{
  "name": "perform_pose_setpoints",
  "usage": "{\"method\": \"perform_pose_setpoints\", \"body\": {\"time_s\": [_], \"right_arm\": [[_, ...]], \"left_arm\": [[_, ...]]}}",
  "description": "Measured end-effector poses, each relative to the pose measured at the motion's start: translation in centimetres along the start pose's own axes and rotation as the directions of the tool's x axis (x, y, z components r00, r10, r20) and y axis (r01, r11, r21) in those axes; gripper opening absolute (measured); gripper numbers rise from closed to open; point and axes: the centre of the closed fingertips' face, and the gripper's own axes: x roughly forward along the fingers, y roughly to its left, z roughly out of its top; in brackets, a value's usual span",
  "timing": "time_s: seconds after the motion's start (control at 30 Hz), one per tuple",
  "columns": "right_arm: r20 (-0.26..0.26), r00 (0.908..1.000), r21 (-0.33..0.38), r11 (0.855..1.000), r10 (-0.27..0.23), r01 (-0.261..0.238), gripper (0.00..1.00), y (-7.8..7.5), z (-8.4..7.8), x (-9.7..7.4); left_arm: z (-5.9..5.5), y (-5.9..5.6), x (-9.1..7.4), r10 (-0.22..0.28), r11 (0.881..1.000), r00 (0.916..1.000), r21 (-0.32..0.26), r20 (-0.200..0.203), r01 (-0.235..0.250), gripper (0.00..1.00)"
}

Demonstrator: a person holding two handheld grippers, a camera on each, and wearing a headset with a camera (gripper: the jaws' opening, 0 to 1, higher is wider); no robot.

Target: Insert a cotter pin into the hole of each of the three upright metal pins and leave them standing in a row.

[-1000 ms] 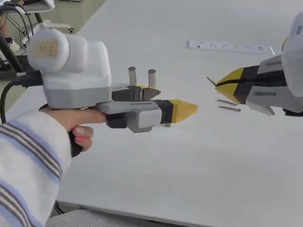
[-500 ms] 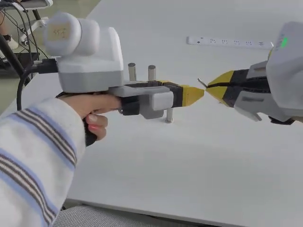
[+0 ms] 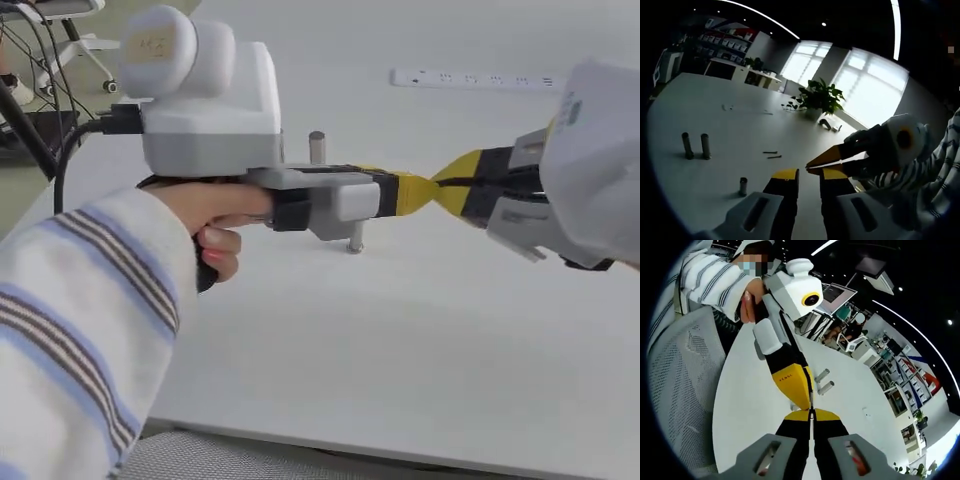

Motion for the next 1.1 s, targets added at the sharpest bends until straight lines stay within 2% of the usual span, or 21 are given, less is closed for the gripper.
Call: {"method": "perform_pose_setpoints", "body": {"time_s": [0.4, 0.7, 0.9, 1.1], "right_arm": [[-0.005, 0.9998, -0.035, 0.999, 0.02, -0.02, 0.0, 0.8, 0.1, 0.1], [-0.007, 0.9993, -0.038, 0.999, 0.036, -0.036, 0.0, 1.2, 0.0, 0.2], [-0.006, 0.9988, -0.04, 0.998, 0.049, -0.049, 0.0, 1.8, 0.0, 0.2], [-0.007, 0.9984, -0.03, 0.998, 0.056, -0.056, 0.0, 2.0, -0.2, 0.3]], "left_arm": [[-0.6, 0.0, -0.1, -0.002, 1.0, 0.9999, -0.031, -0.016, 0.002, 0.01], [-1.1, 0.0, -0.2, 0.009, 0.998, 0.9994, -0.054, -0.034, -0.011, 0.0], [-1.7, -0.1, -0.4, 0.005, 0.999, 0.9977, -0.051, -0.067, -0.009, 0.0], [-2.0, -0.3, -0.4, 0.022, 1.0, 0.9959, -0.007, -0.088, -0.023, 0.0]]}}
